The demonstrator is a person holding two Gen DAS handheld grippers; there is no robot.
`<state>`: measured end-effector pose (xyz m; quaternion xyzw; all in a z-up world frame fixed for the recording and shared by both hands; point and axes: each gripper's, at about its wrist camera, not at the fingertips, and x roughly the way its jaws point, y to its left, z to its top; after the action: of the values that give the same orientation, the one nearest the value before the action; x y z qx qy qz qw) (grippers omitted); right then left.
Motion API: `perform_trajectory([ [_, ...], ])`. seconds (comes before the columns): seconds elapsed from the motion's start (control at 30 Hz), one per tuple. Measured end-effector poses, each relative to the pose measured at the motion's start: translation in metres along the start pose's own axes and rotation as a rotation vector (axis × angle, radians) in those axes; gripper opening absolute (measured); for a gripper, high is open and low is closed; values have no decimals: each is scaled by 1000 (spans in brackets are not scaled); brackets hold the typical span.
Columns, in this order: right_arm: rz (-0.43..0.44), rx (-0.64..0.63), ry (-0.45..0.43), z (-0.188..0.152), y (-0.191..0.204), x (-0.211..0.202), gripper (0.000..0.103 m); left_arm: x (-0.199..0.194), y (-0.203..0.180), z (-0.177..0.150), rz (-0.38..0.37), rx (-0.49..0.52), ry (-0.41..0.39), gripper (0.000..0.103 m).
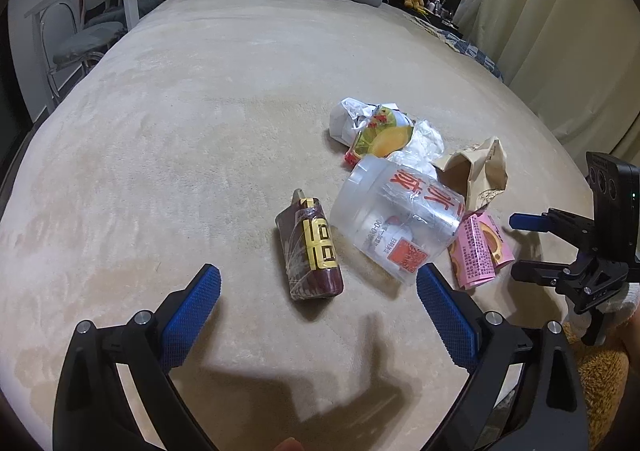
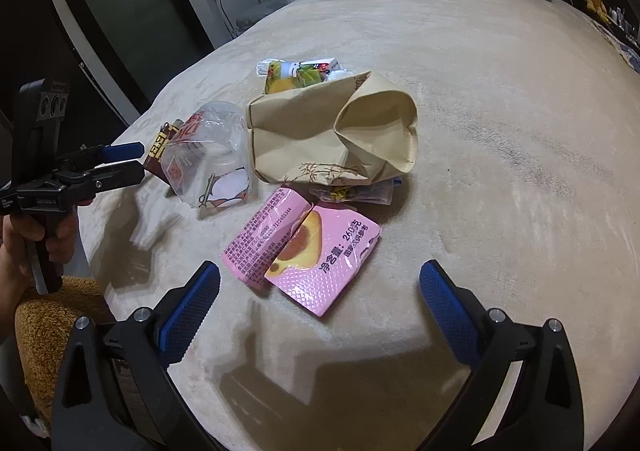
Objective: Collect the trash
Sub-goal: 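Grasp the brown bottle with the left tool while the right tool grasps the pink packet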
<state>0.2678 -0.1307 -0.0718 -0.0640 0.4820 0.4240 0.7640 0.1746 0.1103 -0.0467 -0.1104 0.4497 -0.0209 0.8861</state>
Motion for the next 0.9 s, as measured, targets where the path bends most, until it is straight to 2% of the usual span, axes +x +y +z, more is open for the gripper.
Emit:
perform_trajectory([
  [0.03, 14, 18, 4, 2, -3, 1, 99, 2, -1, 1, 2, 4, 5, 94],
  [0.1, 46, 56, 18, 4, -9, 3, 95, 8, -2, 3, 9, 14, 17, 82],
  [0.13, 51, 71, 26, 4, -12, 4, 93, 11, -2, 4, 12, 14, 21, 81],
  [0.17, 49, 79, 32, 4, -14, 5, 87, 13, -1, 5, 13, 11, 25, 79],
  [0.27, 66, 100, 45, 5, -18, 6, 80, 17, 0, 6, 14, 8, 30, 72],
  [0.37, 81, 124, 57, 6, -22, 8, 64, 21, -2, 8, 31, 19, 33, 67],
  [0.47, 111, 149, 69, 1, -24, 7, 56, 28, -2, 11, 47, 32, 46, 54],
  [0.53, 135, 171, 73, 1, -26, 8, 51, 33, -1, 11, 51, 34, 58, 43],
  [0.57, 144, 181, 74, 2, -27, 8, 45, 34, 0, 11, 53, 34, 63, 35],
  [0.7, 182, 210, 71, 2, -34, 5, 35, 34, 4, 11, 44, 26, 59, 30],
  [0.9, 201, 238, 58, -1, -40, -2, 26, 24, 4, 9, 41, 18, 34, 29],
])
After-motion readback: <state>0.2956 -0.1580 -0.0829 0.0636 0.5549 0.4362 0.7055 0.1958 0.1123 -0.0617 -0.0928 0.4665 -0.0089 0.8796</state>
